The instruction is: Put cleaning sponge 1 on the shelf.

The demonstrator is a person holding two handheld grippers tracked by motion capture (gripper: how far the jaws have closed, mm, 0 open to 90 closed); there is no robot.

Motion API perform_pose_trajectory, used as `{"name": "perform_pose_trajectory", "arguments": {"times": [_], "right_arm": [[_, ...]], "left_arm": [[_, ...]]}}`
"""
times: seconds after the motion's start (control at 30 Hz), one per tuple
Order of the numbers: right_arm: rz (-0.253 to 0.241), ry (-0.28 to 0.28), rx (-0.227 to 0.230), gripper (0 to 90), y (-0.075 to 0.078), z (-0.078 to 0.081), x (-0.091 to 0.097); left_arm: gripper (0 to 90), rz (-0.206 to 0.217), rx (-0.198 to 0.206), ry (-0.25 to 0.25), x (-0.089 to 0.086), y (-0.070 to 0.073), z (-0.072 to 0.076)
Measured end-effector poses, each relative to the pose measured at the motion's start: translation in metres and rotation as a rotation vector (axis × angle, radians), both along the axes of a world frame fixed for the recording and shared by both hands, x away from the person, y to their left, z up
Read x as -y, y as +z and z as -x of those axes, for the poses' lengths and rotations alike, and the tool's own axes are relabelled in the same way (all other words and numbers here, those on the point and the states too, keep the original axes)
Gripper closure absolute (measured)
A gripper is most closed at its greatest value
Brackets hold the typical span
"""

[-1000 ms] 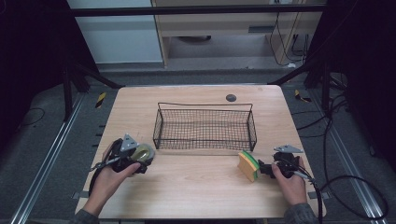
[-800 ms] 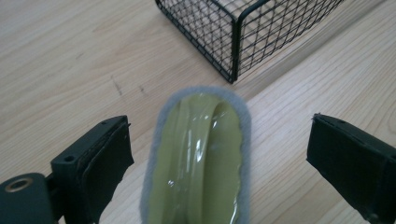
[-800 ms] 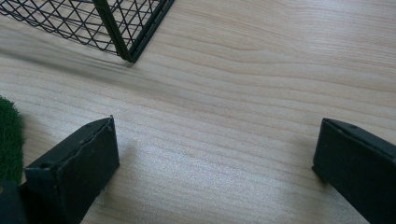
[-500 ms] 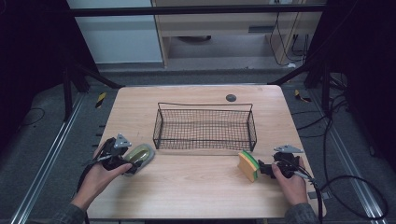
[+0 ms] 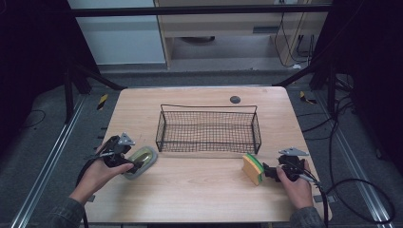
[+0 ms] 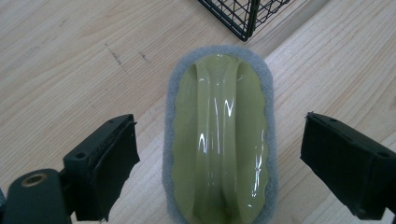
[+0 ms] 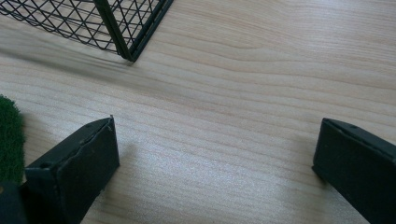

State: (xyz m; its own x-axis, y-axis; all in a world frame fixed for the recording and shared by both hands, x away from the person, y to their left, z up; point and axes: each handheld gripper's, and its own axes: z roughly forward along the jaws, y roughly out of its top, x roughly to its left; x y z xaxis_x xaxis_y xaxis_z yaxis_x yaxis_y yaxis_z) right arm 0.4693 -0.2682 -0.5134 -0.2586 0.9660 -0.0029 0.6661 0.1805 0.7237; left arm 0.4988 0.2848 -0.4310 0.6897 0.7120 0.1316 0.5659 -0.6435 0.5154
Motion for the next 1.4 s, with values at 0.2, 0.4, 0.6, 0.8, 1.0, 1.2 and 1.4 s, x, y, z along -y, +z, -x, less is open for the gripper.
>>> {"name": "perform_pose_trajectory", "arguments": {"times": [0.2, 0.4, 0.6, 0.8, 1.0, 1.2, 1.4], "right_arm": [[0.000, 0.000, 0.000, 0.5, 0.000, 0.000, 0.000], [0.000, 0.000, 0.000, 0.5, 0.000, 0.000, 0.000], [0.000, 0.000, 0.000, 0.5, 0.000, 0.000, 0.000], [0.001, 0.004, 0.000, 0.5, 0.000, 0.000, 0.000], [0.001, 0.005, -0.001, 0.5, 0.000, 0.000, 0.000], [0.001, 0.005, -0.001, 0.5, 0.000, 0.000, 0.000], [0.001, 0.005, -0.001, 0.5, 0.000, 0.000, 0.000]], "left_arm": [[19.7, -0.047, -0.038, -0.035, 0.009, 0.004, -0.008], [31.0, -0.097, -0.092, -0.045, 0.015, 0.004, -0.020], [38.7, -0.122, -0.135, -0.042, 0.018, 0.004, -0.027], [42.6, -0.146, -0.156, -0.048, 0.019, 0.002, -0.030], [46.6, -0.147, -0.174, -0.056, 0.020, -0.001, -0.030], [49.5, -0.151, -0.192, -0.053, 0.019, -0.003, -0.030], [54.0, -0.143, -0.206, -0.054, 0.018, -0.005, -0.032]]}}
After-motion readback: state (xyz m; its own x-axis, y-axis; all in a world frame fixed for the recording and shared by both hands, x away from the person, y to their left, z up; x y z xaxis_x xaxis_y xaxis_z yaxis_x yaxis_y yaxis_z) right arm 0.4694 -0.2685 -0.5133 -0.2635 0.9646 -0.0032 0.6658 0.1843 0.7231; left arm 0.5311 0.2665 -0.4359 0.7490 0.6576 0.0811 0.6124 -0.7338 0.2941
